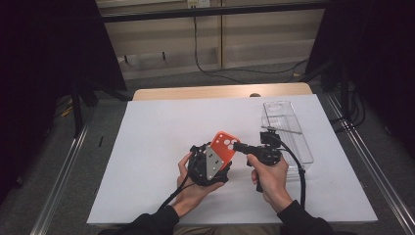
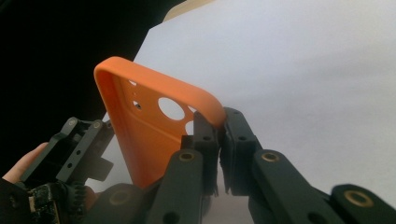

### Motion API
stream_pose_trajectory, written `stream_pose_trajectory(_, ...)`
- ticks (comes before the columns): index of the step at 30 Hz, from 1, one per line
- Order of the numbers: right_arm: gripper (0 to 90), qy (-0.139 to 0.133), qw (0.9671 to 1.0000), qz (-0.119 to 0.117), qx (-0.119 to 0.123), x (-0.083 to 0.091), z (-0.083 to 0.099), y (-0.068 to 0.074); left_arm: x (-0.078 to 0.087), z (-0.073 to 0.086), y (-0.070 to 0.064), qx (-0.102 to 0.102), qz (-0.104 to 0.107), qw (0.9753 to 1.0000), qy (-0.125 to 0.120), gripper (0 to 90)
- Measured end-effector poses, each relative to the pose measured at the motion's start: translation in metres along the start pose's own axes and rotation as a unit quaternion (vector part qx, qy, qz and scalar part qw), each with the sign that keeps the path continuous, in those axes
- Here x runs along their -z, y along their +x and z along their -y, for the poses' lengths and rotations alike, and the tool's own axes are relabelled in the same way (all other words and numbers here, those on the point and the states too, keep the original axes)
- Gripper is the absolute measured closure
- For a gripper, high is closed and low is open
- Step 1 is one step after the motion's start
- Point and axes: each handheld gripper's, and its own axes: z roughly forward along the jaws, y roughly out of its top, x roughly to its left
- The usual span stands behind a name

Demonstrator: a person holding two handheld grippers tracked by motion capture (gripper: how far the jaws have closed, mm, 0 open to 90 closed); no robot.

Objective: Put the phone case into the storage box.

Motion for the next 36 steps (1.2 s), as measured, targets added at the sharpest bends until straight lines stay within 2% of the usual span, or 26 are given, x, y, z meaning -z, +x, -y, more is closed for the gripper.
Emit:
stream_pose_trajectory(5, 85.5, -0.003, 1.0000, 0.006, 0.005, 0.001, -0.001, -0.002, 0.001, 0.000, 0.006, 0.021, 0.024, 0.9994, -0.012, 6.9)
stream_pose_trajectory(11, 85.6, -0.011, 0.9998, 0.006, 0.016, 0.003, -0.002, -0.002, 0.002, 0.002, 0.011, 0.046, 0.045, 0.9978, -0.017, 6.1)
stream_pose_trajectory(14, 85.6, -0.018, 0.9996, 0.007, 0.022, 0.005, -0.004, -0.002, 0.004, 0.001, 0.013, 0.052, 0.046, 0.9973, -0.024, 6.1)
stream_pose_trajectory(16, 85.6, -0.020, 0.9995, 0.007, 0.025, 0.006, -0.006, -0.003, 0.007, 0.001, 0.015, 0.049, 0.041, 0.9976, -0.026, 6.1)
stream_pose_trajectory(21, 85.6, -0.027, 0.9990, 0.011, 0.033, 0.009, -0.008, -0.005, 0.010, 0.001, 0.019, 0.053, 0.040, 0.9975, -0.022, 5.9)
stream_pose_trajectory(23, 85.6, -0.026, 0.9990, 0.012, 0.035, 0.010, -0.008, -0.005, 0.012, 0.001, 0.020, 0.062, 0.047, 0.9966, -0.027, 4.9)
stream_pose_trajectory(28, 85.6, -0.032, 0.9983, 0.014, 0.046, 0.012, -0.009, -0.005, 0.016, 0.003, 0.027, 0.065, 0.057, 0.9958, -0.031, 3.0)
stream_pose_trajectory(30, 85.6, -0.035, 0.9981, 0.015, 0.049, 0.013, -0.009, -0.005, 0.020, 0.004, 0.029, 0.066, 0.048, 0.9956, -0.047, 3.0)
stream_pose_trajectory(33, 85.6, -0.039, 0.9975, 0.017, 0.056, 0.016, -0.010, -0.006, 0.022, 0.005, 0.034, 0.069, 0.049, 0.9953, -0.046, 2.9)
stream_pose_trajectory(36, 85.6, -0.044, 0.9972, 0.017, 0.059, 0.018, -0.012, -0.007, 0.023, 0.007, 0.037, 0.072, 0.035, 0.9960, -0.040, 2.8)
